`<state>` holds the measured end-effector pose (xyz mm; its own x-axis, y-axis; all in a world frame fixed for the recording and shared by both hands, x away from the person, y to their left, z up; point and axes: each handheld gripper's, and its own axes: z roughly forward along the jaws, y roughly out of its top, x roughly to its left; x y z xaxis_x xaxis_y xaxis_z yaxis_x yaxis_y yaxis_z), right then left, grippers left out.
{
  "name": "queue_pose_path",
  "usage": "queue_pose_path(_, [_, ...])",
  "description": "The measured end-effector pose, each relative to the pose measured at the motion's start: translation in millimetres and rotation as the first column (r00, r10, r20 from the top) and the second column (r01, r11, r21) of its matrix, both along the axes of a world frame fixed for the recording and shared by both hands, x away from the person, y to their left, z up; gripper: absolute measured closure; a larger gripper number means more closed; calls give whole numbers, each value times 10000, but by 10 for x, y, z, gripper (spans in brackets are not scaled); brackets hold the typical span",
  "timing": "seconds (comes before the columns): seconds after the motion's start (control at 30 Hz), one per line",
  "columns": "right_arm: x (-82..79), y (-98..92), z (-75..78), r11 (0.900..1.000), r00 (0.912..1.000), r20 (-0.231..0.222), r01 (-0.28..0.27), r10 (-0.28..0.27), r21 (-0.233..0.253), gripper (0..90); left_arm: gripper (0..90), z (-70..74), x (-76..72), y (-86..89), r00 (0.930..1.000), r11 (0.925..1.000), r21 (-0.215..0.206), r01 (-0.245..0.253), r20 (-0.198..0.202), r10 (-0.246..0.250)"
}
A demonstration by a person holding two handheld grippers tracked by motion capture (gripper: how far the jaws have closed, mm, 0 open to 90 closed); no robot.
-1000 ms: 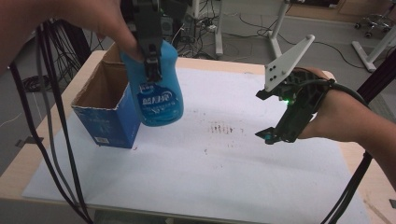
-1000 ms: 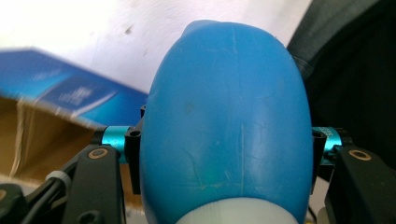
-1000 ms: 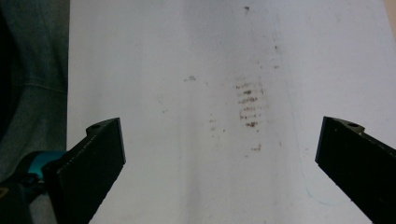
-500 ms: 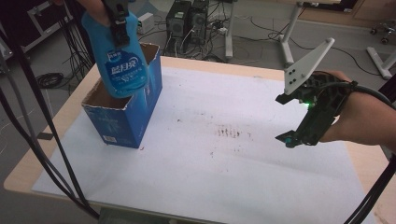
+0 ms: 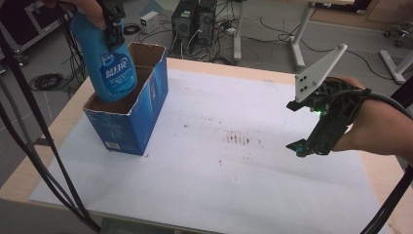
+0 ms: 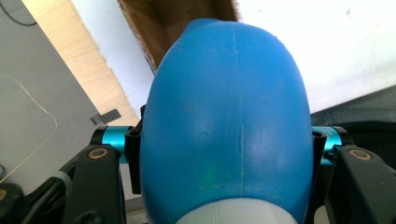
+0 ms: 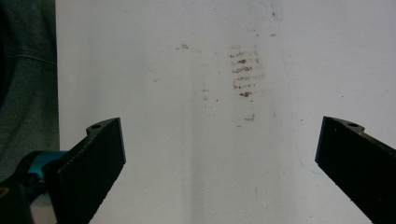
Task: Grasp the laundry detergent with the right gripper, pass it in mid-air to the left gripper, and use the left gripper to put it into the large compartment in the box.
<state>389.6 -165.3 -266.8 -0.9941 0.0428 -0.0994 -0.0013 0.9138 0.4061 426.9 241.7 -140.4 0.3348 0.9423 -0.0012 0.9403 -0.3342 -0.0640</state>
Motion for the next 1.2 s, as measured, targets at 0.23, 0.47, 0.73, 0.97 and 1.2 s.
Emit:
queue_pose_path(0.23, [3,23,-20,10000,10000,16,15,-15,-27,6,394,-243,59,85,9987,9989,-121,455,-204,-457])
queue_pose_path(0.47, [3,43,-40,9999,10000,-18,15,-16,-135,7,394,-590,82,61,9765,9766,-70,2148,-194,-2149])
queue_pose_path(0.73, [7,73,-84,9995,9999,-93,71,-74,-293,7,395,-971,112,2,9094,9093,144,4159,-62,-4158])
queue_pose_path(0.97, [15,103,-125,9992,9998,-157,74,-80,-381,7,394,-1247,143,-11,8708,8708,25,4916,-70,-4916])
queue_pose_path(1.2, [25,114,-163,9988,9996,-262,106,-118,-479,7,391,-1405,151,-5,8535,8535,-35,5210,80,-5210])
